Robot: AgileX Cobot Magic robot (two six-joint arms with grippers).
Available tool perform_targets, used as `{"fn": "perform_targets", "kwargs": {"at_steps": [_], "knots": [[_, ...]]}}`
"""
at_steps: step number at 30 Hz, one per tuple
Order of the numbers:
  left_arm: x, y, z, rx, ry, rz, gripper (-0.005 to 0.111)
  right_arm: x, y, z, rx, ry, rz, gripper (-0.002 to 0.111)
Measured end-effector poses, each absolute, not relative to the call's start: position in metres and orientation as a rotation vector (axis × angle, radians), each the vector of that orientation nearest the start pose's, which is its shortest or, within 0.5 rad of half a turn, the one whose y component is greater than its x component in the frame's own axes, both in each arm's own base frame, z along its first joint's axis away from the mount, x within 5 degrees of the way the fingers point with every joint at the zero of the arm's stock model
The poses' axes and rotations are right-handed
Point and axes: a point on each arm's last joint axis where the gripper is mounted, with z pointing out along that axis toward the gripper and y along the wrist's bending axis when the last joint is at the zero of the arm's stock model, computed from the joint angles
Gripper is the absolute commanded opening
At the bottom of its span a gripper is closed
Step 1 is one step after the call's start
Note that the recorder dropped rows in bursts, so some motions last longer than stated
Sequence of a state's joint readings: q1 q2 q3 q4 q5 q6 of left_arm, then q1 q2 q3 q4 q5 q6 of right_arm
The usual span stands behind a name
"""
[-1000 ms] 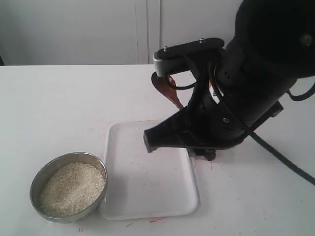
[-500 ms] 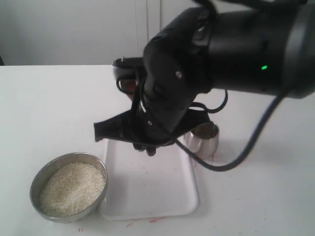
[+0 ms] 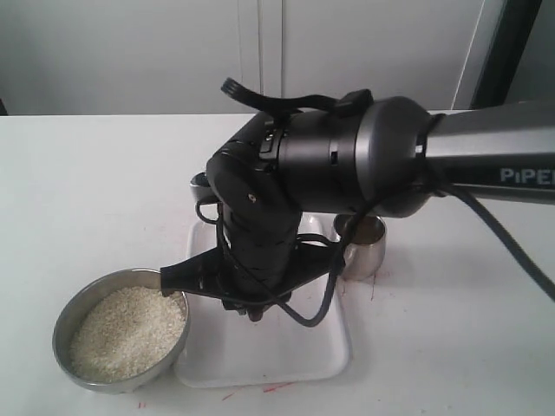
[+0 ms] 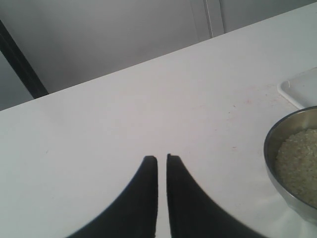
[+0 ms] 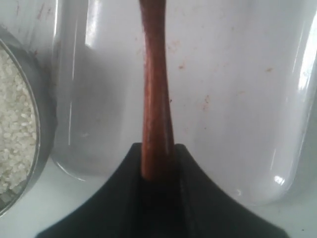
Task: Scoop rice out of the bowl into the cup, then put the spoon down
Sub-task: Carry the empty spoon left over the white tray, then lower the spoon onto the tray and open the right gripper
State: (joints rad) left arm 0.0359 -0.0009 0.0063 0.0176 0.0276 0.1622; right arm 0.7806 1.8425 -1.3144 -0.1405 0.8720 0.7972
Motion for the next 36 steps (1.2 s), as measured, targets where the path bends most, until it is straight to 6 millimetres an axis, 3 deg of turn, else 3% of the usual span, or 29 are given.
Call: {"fn": "perform_targets", "kwargs": {"at_steps": [7,14,20,26,36], "knots": [[0.057,0.002,0.209,0.109,1.515,0.173,0.014,0.271,0.255,0.208,-0.012,2.888,0.137,0.0],[0.057,0.002,0.209,0.109,1.515,0.173,0.014,0.266,0.252,0.194,0.002,2.983,0.005,0.0],[0.057,0.002,0.209,0.109,1.515,0.173,0.014,0.276,0.263,0.179,0.011,2.93,0.108,0.0],[0.057,0.002,0.209,0.109,1.515,0.173,0.014,0.289,0.252,0.174,0.149,2.929,0.117,0.0],[0.057,0.002,0.209,0.109,1.515,0.173,0.014,0.285,0.249,0.17,0.135,2.988,0.053,0.0]]}}
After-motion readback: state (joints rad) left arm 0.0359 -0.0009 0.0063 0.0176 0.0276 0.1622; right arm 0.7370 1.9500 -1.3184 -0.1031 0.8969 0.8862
